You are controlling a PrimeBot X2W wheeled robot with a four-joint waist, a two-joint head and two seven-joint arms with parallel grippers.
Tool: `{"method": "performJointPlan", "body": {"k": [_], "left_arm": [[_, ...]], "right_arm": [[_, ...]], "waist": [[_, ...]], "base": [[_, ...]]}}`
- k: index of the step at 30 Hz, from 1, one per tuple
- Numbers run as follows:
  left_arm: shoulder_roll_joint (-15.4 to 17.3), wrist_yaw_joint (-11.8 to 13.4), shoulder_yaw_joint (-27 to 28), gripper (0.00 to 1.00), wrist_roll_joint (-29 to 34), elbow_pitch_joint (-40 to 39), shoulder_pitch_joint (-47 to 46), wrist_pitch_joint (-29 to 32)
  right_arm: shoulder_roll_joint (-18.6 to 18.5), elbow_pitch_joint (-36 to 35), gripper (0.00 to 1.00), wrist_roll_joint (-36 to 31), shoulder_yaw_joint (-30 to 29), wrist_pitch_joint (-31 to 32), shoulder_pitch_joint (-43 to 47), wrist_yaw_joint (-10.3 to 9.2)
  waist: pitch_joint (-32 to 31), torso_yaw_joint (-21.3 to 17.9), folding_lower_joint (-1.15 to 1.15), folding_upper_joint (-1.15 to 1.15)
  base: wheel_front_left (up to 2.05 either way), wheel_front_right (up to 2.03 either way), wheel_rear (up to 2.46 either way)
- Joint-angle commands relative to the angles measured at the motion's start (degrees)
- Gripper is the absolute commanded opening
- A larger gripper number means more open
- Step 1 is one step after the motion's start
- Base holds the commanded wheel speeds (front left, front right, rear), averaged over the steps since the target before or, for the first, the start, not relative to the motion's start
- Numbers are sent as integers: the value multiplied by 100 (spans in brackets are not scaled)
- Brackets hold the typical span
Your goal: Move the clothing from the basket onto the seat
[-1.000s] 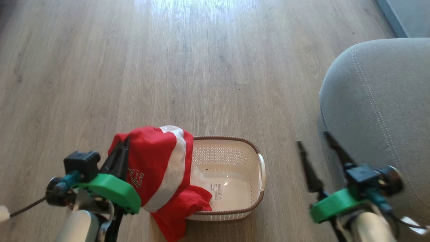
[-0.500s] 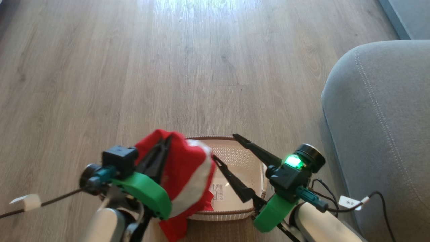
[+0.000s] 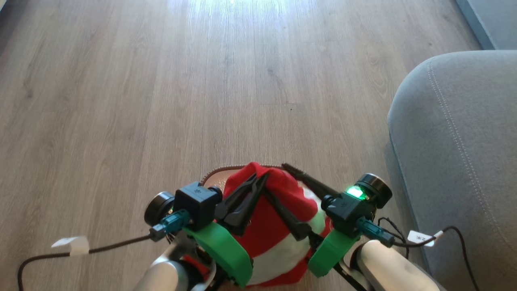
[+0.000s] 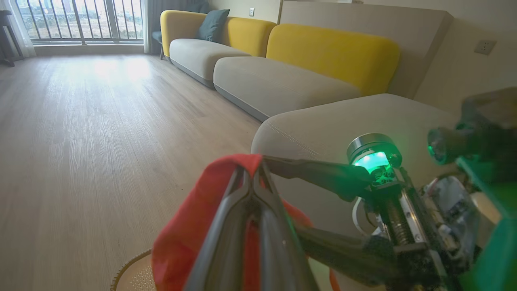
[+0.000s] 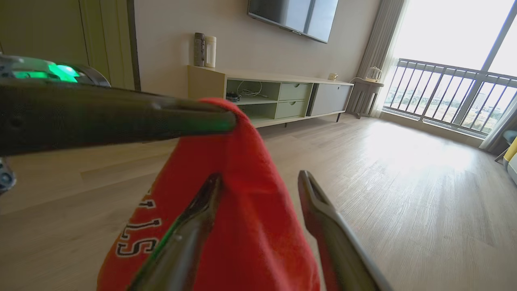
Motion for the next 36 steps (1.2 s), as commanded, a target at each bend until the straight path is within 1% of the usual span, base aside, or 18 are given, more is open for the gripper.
{"method": "performJointPlan", "body": {"k": [1,9,10,11,12,18,24,30,36], "left_arm": [[-28,-22,190,0,23,-292,-279,36],[-2,24,213,0,-27,-349,-254,72],[-7,42,236,44,-49,-331,-241,39],[16,34,228,96,-33,-293,-238,31],[39,35,227,100,-5,-244,-236,10],[45,78,245,100,163,238,-143,-506],[-86,68,115,100,267,834,-62,-1015],[-263,2,-89,100,248,1073,-71,-1240],[-362,-33,-226,100,212,1168,-156,-1304]], "right_arm": [[15,-133,0,126,78,33,-149,-1],[44,-68,0,375,-14,89,-145,-1],[34,-86,0,418,-83,88,-129,-1],[24,-99,0,437,-130,87,-122,-1],[11,-113,0,450,-189,85,-116,-1],[-129,-255,0,463,-632,100,-65,-1],[-316,-581,0,423,-1113,217,58,-1],[-463,-961,0,382,-1491,406,261,-1],[-557,-1272,0,385,-1778,561,494,-1]], "waist": [[-6,-20,0,0],[-6,-122,0,0],[6,-161,0,0],[14,-186,0,0],[22,-221,0,0],[81,-627,0,0],[120,-1278,0,0],[143,-1922,0,0],[204,-2315,0,0]], "base": [[0,0,0],[0,0,0],[0,0,0],[0,0,0],[0,0,0],[0,0,0],[0,0,0],[0,0,0],[0,0,0]]}}
